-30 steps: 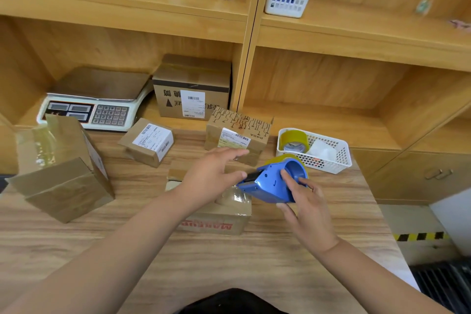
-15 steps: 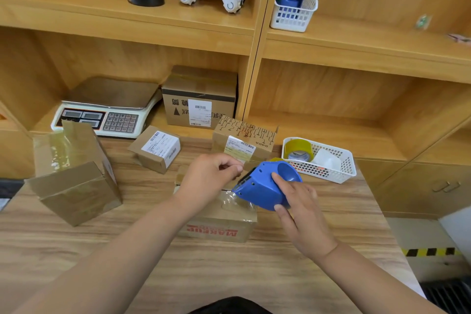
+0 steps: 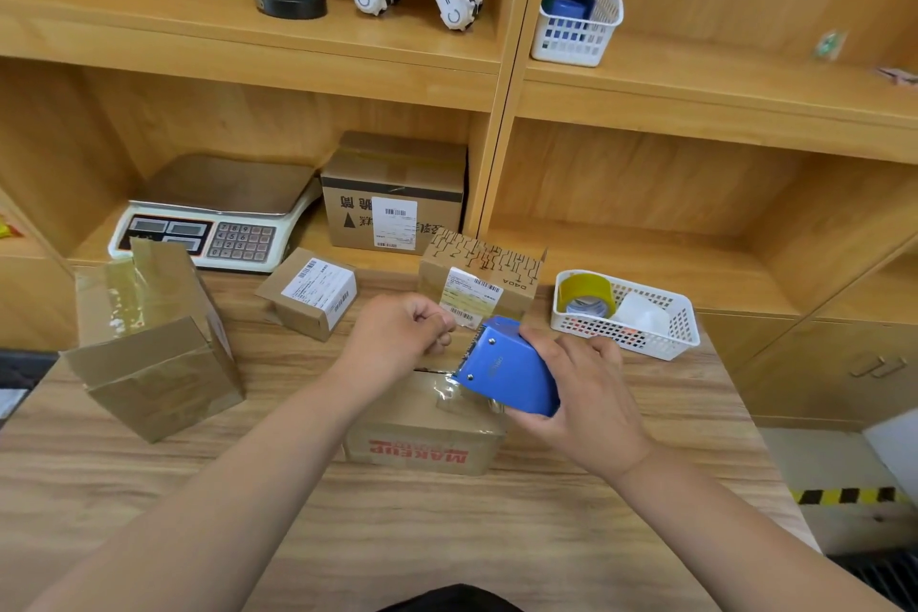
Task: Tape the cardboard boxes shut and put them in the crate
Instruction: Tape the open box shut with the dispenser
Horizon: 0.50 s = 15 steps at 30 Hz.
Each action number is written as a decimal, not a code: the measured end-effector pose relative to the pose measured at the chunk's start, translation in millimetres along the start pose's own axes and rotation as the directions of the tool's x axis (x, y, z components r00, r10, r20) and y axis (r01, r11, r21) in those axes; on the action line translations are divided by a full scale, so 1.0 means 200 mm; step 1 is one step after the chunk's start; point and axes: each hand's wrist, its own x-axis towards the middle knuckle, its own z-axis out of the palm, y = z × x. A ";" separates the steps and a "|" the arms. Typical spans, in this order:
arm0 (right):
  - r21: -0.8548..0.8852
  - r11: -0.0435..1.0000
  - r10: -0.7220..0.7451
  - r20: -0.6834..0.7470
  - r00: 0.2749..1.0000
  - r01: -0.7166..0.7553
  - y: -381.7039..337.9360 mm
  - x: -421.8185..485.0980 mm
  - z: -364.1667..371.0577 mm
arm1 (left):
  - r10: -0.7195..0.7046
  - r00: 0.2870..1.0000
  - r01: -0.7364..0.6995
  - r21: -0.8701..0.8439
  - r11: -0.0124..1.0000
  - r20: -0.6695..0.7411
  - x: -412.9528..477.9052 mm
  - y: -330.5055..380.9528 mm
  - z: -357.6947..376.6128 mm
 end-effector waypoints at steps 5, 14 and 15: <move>-0.027 0.999 -0.019 -0.001 1.000 0.019 0.01 0.03 -0.02 | -0.015 1.000 0.014 0.024 1.000 0.018 0.03 0.01 -0.02; -0.005 1.000 -0.018 0.007 1.000 0.018 0.05 0.05 -0.05 | -0.041 0.999 0.041 -0.044 0.998 0.007 0.05 0.03 -0.05; 0.002 1.000 -0.014 0.001 1.000 0.014 0.06 0.04 -0.06 | -0.049 0.999 0.048 -0.053 0.997 -0.016 0.06 0.03 -0.07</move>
